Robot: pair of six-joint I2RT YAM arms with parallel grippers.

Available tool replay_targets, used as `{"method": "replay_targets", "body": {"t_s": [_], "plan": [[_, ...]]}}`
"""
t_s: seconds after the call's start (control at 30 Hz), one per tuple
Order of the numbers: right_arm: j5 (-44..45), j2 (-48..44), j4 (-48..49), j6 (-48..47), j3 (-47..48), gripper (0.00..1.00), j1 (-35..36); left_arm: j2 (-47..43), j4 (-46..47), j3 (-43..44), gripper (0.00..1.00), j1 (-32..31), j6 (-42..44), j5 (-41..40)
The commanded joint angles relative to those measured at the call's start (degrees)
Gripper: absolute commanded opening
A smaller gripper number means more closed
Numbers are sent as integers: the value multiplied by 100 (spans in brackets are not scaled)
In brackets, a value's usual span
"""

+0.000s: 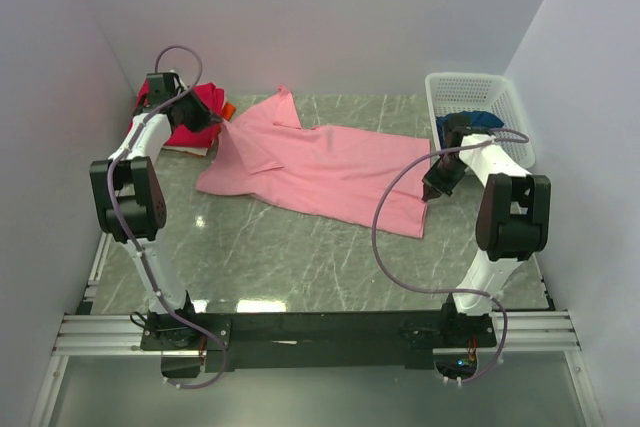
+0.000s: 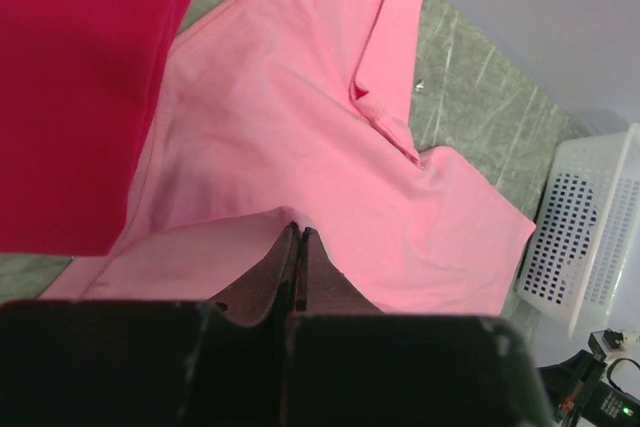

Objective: Fold and stack the t-shirts
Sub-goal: Fold the tshirt

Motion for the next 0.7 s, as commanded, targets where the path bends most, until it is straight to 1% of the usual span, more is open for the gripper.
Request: {"method": "replay_targets", "body": {"t_s": [0.0, 0.13, 0.17, 0.2, 0.23, 0.27, 0.3, 0.33, 0.37, 0.4, 0.47, 0.53, 0.63, 0.67], "plan": [[159, 119, 42, 41, 344, 0, -46, 192, 162, 414, 1, -2, 66, 117], [186, 198, 85, 41, 370, 0, -55, 412, 179, 643, 1, -2, 67, 240], [177, 216, 103, 15, 379, 0, -55, 439, 215, 652, 5, 6, 58, 266], [151, 207, 112, -3, 405, 0, -55, 474, 232, 713, 13, -2, 40, 301], [116, 216, 138, -20, 423, 5, -64, 544, 241, 749, 24, 6, 32, 353], [89, 207, 164, -73, 466, 14, -55, 570, 250, 836, 47, -2, 23, 380], [54, 207, 191, -99, 484, 24, -55, 588, 250, 872, 57, -2, 14, 398], [45, 155, 200, -126, 511, 37, -55, 597, 224, 907, 64, -28, 23, 380], [36, 119, 209, -178, 546, 41, -55, 588, 171, 951, 71, -55, 92, 363], [36, 15, 217, -196, 546, 45, -55, 527, 145, 942, 73, -81, 128, 345], [54, -135, 270, -249, 433, 49, -46, 404, 109, 742, 77, -99, 224, 275], [71, -371, 357, -275, 283, 52, -46, 177, 92, 487, 77, -99, 295, 214], [71, -662, 463, -267, -156, 52, -55, -167, -40, -84, 76, -99, 470, 55], [71, -741, 498, -249, -418, 52, -46, -263, -75, -399, 75, -99, 549, -84]]}}
